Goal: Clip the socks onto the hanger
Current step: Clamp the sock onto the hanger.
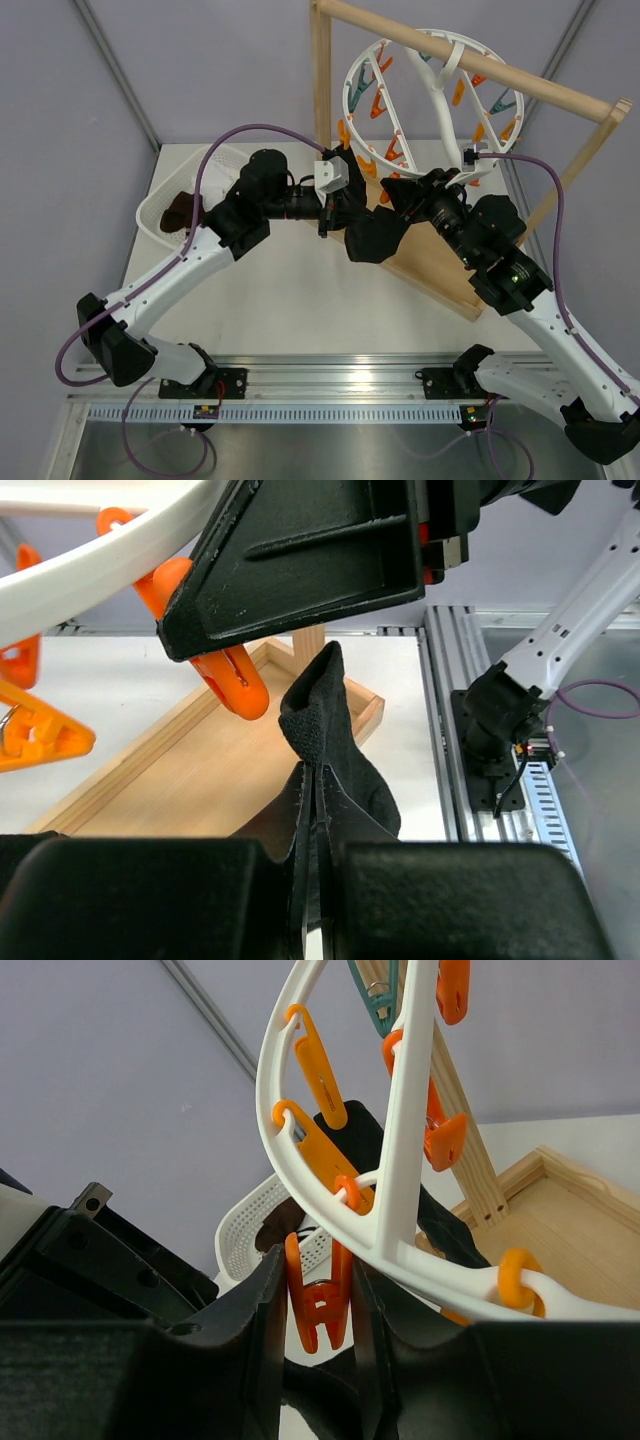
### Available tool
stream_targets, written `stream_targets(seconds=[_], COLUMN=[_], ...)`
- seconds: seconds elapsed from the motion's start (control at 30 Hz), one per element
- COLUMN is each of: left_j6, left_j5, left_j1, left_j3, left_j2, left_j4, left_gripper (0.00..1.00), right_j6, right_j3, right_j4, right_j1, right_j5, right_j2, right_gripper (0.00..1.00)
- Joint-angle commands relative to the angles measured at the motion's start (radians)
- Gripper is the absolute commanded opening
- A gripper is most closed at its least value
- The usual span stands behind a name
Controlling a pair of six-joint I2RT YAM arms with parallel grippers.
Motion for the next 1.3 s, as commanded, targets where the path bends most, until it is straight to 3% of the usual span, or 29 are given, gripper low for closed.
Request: stream_targets(seconds=[0.0,1.27], left_j6=[-0.037,-0.089], left_j5=[0.091,0.175], left_j1=[0.014,0.063], left_j3=[0.002,0.019], left_j2=[0.006,0.067], left_j4=[0.094,0.154], left_gripper=[0.00,0.00], right_j6=[-0.013,-0.013], right_j3=[-0.012,-0.015], right_j4=[0.012,0.041], right_j1=[0.006,0.006], right_j5=[-0.063,-0.132], right_j2=[-0.007,-0.013], right_gripper=[0.00,0.00])
